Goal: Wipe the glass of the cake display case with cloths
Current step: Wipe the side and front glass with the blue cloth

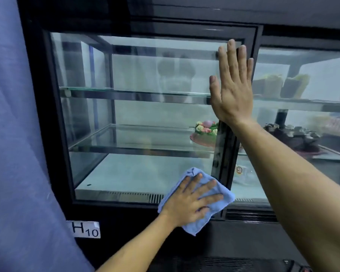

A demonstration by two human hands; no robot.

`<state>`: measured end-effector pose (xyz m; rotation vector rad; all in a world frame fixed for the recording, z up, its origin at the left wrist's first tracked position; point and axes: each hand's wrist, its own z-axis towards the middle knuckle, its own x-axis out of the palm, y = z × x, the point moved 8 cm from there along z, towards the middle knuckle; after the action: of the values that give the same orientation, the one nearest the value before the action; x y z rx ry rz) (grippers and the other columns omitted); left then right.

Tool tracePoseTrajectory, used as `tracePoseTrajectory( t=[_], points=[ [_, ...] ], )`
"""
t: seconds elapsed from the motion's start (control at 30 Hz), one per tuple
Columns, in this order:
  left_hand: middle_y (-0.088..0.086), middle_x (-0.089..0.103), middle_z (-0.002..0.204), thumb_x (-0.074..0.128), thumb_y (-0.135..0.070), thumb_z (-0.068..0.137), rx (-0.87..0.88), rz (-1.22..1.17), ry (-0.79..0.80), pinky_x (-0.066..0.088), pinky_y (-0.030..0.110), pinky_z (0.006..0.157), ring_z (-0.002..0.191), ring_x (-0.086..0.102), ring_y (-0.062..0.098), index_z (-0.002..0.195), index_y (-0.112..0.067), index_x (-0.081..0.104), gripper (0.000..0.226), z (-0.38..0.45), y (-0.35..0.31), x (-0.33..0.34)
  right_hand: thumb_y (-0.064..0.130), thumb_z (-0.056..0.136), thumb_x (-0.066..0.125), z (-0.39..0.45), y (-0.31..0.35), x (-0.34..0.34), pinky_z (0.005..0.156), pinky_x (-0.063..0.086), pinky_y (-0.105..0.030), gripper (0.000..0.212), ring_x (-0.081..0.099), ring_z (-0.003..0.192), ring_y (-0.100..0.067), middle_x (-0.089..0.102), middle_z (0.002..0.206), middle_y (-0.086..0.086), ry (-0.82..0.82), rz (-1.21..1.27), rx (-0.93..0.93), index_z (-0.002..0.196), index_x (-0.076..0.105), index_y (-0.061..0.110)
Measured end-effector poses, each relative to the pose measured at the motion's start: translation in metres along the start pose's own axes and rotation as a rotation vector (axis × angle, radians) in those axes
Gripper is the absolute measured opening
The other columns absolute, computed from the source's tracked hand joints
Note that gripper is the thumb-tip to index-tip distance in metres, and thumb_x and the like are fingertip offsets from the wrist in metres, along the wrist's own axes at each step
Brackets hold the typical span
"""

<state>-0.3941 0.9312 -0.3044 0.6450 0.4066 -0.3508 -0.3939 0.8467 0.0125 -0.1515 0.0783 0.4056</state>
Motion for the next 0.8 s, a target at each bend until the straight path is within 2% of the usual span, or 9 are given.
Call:
tracePoseTrajectory(
  t=[0.07, 0.13, 0.27, 0.33, 0.43, 0.53, 0.63, 0.73, 0.8],
  points=[
    [-0.002, 0.034, 0.167, 0.051, -0.048, 0.101, 0.097, -0.003, -0.039, 0.013, 0.057, 0.128, 0.159, 0.012, 0.039, 0.156, -0.042, 0.042, 0.056, 0.01, 0.023, -0.017, 0.018, 0.106, 0.037, 0.0, -0.005, -0.003, 0.13, 0.004, -0.05, 0.059, 0.008, 0.159, -0.034, 0.015, 0.171, -0.017, -0.035, 0.188, 0.054, 0.162, 0.023, 0.007],
    [0.0, 0.034, 0.167, 0.052, -0.048, 0.1, 0.104, -0.015, -0.055, 0.018, 0.058, 0.126, 0.157, 0.017, 0.041, 0.155, -0.042, 0.043, 0.057, 0.04, 0.051, -0.042, 0.01, 0.106, 0.038, -0.001, -0.015, -0.006, 0.13, 0.003, -0.047, 0.055, 0.008, 0.159, -0.032, 0.017, 0.17, -0.015, -0.084, 0.336, 0.155, 0.16, 0.03, 0.007],
    [0.004, 0.038, 0.165, 0.052, -0.054, 0.099, -0.12, 0.053, -0.235, 0.011, 0.059, 0.127, 0.153, 0.024, 0.049, 0.152, -0.042, 0.048, 0.055, 0.138, 0.126, -0.113, 0.003, 0.103, 0.038, -0.006, -0.038, -0.006, 0.13, 0.002, -0.044, 0.055, 0.012, 0.158, -0.029, 0.025, 0.169, -0.011, -0.132, 0.429, 0.32, 0.158, 0.038, 0.011],
    [0.006, 0.036, 0.165, 0.048, -0.056, 0.101, -0.204, 0.102, -0.292, 0.011, 0.061, 0.126, 0.152, 0.022, 0.052, 0.154, -0.041, 0.047, 0.055, 0.173, 0.166, -0.145, 0.005, 0.102, 0.037, -0.007, -0.04, -0.004, 0.129, -0.001, -0.035, 0.057, 0.011, 0.159, -0.026, 0.023, 0.169, -0.008, -0.099, 0.445, 0.328, 0.159, 0.037, 0.013],
    [0.007, 0.027, 0.169, 0.038, -0.059, 0.104, -0.363, 0.184, -0.315, 0.008, 0.064, 0.125, 0.154, 0.016, 0.053, 0.158, -0.041, 0.038, 0.057, 0.18, 0.249, -0.187, 0.018, 0.106, 0.035, -0.006, -0.036, -0.004, 0.127, -0.006, -0.03, 0.056, 0.006, 0.16, -0.026, 0.016, 0.171, -0.007, -0.054, 0.351, 0.322, 0.162, 0.029, 0.014],
    [0.005, 0.016, 0.173, 0.027, -0.064, 0.104, -0.672, 0.215, -0.335, 0.004, 0.063, 0.126, 0.156, 0.007, 0.05, 0.162, -0.042, 0.025, 0.062, 0.138, 0.35, -0.228, 0.028, 0.107, 0.028, -0.008, -0.026, -0.004, 0.128, -0.008, -0.035, 0.06, 0.001, 0.16, -0.029, 0.007, 0.173, -0.012, -0.044, 0.112, 0.259, 0.164, 0.018, 0.013],
    [0.004, 0.005, 0.174, 0.018, -0.068, 0.101, -0.948, 0.167, -0.339, 0.002, 0.062, 0.126, 0.157, 0.0, 0.047, 0.164, -0.043, 0.013, 0.069, 0.08, 0.427, -0.26, 0.03, 0.107, 0.022, -0.01, -0.023, 0.0, 0.129, -0.007, -0.038, 0.062, -0.002, 0.16, -0.028, 0.001, 0.173, -0.013, -0.036, 0.031, 0.253, 0.165, 0.01, 0.011],
    [0.005, 0.003, 0.174, 0.01, -0.07, 0.098, -1.087, 0.159, -0.346, 0.003, 0.062, 0.126, 0.156, 0.0, 0.051, 0.164, -0.043, 0.01, 0.071, 0.068, 0.454, -0.274, 0.031, 0.107, 0.024, -0.009, -0.022, 0.004, 0.13, -0.002, -0.045, 0.063, -0.002, 0.16, -0.03, 0.0, 0.173, -0.014, -0.033, 0.004, 0.251, 0.165, 0.009, 0.009],
    [0.008, 0.004, 0.174, 0.008, -0.072, 0.098, -1.112, 0.172, -0.341, 0.004, 0.063, 0.126, 0.155, 0.003, 0.054, 0.164, -0.045, 0.009, 0.071, 0.1, 0.442, -0.272, 0.032, 0.107, 0.026, -0.01, -0.021, 0.004, 0.13, -0.001, -0.047, 0.064, -0.003, 0.16, -0.031, 0.0, 0.172, -0.015, -0.024, -0.001, 0.251, 0.165, 0.008, 0.009]
  ],
)
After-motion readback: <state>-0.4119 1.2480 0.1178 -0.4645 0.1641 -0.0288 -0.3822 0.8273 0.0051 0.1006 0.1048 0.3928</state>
